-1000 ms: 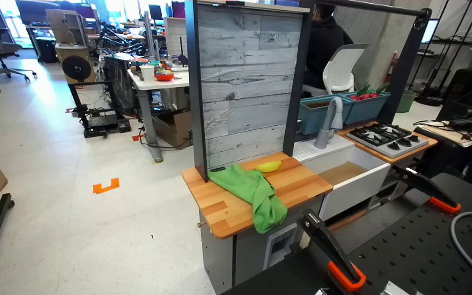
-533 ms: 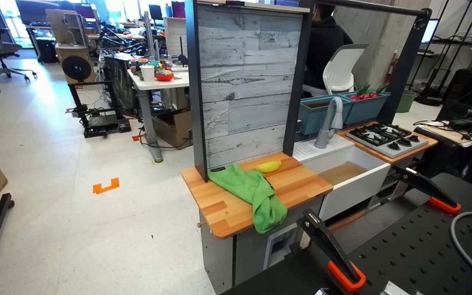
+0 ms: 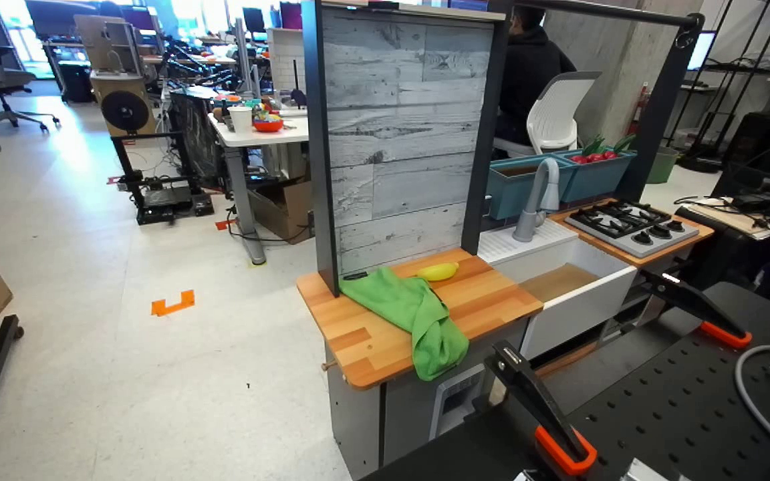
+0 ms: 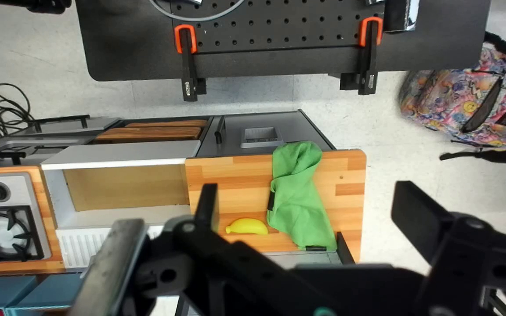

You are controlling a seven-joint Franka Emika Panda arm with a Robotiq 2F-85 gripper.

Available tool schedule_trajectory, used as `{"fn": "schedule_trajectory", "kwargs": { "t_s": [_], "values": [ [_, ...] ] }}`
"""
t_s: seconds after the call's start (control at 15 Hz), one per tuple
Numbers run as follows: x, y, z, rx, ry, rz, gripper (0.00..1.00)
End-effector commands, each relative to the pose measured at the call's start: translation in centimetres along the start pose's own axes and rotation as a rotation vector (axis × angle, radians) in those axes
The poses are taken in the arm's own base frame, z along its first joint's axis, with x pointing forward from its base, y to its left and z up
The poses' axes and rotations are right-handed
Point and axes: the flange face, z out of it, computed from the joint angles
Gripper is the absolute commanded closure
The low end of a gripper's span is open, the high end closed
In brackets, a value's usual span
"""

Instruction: Push the grey tap to the left

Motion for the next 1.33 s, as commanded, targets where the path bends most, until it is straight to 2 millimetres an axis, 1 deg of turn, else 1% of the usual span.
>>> {"fn": "schedule_trajectory", "kwargs": {
  "t_s": [0.0, 0.2, 0.33, 0.47, 0.67, 0.8, 0.93, 1.27],
  "values": [
    [0.0, 0.0, -0.1, 0.0, -0.001, 0.0, 0.0],
    [0.0, 0.0, -0.1, 0.0, -0.001, 0.0, 0.0],
    [1.0, 0.2, 0.7, 0.012, 0.034, 0.032, 0.0],
    [2.6, 0.6, 1.6, 0.016, 0.071, 0.067, 0.0],
    [5.6, 1.4, 3.8, 0.017, 0.105, 0.122, 0.0],
    [7.8, 2.6, 5.6, 0.018, 0.107, 0.163, 0.0],
    [10.2, 4.6, 7.6, 0.017, 0.095, 0.209, 0.0],
    [15.2, 11.3, 11.4, -0.009, 0.045, 0.344, 0.0]
  ]
}}
